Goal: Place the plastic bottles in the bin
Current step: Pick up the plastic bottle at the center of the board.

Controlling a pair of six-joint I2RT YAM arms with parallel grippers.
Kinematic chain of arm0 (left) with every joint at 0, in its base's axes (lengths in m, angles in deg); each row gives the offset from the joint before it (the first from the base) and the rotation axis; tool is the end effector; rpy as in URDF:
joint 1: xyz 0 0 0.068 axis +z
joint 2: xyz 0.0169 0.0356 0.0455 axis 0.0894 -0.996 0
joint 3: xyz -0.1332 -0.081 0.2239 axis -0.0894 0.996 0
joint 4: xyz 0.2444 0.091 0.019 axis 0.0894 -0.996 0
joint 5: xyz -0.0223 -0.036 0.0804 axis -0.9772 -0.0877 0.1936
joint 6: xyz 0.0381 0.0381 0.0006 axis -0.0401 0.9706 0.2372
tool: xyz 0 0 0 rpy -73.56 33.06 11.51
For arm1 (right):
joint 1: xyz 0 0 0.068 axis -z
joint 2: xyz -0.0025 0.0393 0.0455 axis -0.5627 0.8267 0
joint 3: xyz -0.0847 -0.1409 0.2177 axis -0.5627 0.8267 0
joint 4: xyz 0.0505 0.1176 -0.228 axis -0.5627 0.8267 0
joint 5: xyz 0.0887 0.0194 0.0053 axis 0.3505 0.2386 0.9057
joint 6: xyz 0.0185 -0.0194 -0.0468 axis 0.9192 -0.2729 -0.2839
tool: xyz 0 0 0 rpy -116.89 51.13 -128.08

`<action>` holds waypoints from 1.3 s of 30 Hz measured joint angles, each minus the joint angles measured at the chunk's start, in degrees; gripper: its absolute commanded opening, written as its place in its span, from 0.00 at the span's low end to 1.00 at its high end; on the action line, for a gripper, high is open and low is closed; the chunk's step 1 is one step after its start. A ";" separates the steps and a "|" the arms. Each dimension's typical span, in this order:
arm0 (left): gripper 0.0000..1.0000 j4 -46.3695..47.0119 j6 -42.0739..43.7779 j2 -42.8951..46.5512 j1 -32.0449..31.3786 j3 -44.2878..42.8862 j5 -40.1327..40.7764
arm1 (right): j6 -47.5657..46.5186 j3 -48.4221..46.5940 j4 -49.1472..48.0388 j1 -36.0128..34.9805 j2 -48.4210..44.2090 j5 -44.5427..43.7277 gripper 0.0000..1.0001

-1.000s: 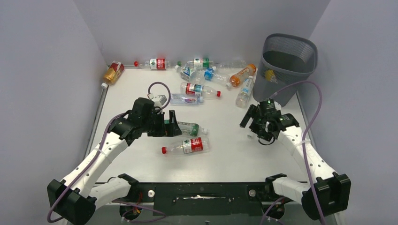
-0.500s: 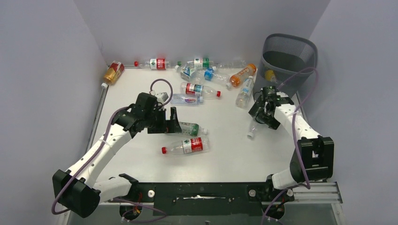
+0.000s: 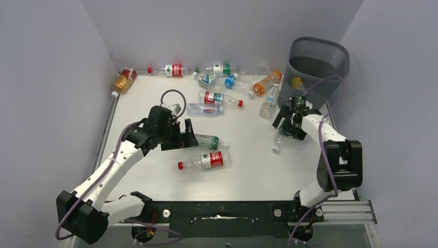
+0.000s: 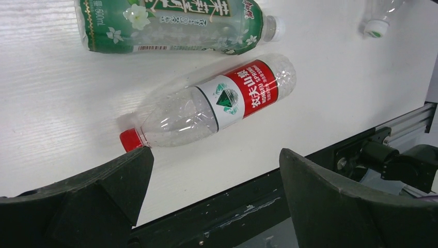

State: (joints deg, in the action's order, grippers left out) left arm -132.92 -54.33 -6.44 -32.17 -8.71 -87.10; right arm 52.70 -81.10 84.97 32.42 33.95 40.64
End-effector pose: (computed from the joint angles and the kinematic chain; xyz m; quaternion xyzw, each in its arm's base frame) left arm 0.1965 -0.1079 0.2951 -0.0063 0.9411 -0.2392 0.2390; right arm 0.3081 0.0052 0.2042 0.3007 0.9225 0.0173 0.2413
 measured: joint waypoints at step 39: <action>0.96 0.76 -9.49 1.16 -4.44 -0.42 6.80 | -7.28 3.76 1.64 -6.32 -8.50 4.79 0.62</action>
State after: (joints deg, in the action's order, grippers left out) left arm -132.15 -63.81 -5.29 -36.61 -9.13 -80.30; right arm 45.42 -77.34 86.61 26.10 25.45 45.43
